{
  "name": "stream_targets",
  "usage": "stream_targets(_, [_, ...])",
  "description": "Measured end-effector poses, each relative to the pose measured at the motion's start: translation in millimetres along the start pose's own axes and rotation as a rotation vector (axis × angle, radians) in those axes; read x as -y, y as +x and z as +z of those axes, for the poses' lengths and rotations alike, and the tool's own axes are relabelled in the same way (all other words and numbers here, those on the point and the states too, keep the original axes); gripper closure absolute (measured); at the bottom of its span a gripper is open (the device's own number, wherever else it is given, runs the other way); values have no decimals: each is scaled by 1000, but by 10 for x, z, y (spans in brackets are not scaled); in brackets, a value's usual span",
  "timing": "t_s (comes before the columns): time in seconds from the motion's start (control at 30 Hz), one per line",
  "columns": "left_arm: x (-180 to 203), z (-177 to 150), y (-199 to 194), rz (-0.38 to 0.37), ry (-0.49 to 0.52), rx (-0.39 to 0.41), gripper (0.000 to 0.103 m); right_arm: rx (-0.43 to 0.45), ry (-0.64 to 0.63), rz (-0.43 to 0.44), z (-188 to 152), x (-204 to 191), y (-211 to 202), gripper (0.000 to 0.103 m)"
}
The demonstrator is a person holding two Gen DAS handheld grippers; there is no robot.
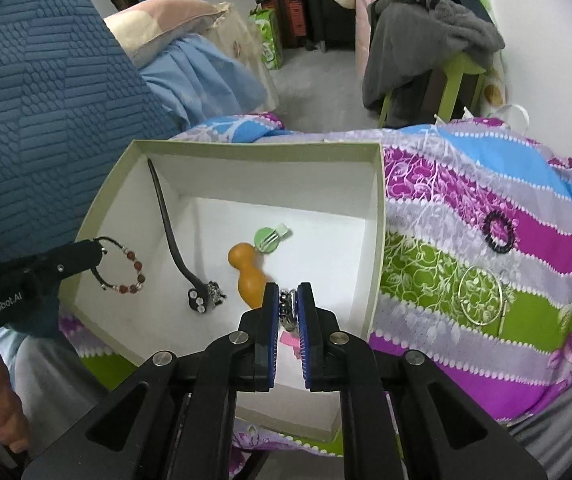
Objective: Organize jewelry
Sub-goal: 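Carry the red bead bracelet and silver chain over the white box and release them, then move both tools back over the silver hoop and black bead bracelet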
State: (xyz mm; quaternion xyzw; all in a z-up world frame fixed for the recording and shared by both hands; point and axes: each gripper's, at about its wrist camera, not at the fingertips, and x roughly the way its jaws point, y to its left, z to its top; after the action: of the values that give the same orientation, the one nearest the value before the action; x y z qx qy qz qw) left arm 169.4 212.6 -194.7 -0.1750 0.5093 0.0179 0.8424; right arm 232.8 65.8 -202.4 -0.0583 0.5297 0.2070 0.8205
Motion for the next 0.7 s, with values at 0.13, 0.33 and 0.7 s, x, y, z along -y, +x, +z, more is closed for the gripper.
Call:
stream_targets(0.13, [66,14,-92,8,-2,27,100,18,-5,16,34,4,-91,89])
stream_targets(0.33, [263,64,-362,15,13,75,99,104,-12,43,142,40,-463,84])
stream_targets(0.7, [740,48,-1014,36,30,162,99,300,-39,38,193,200,-1390,84])
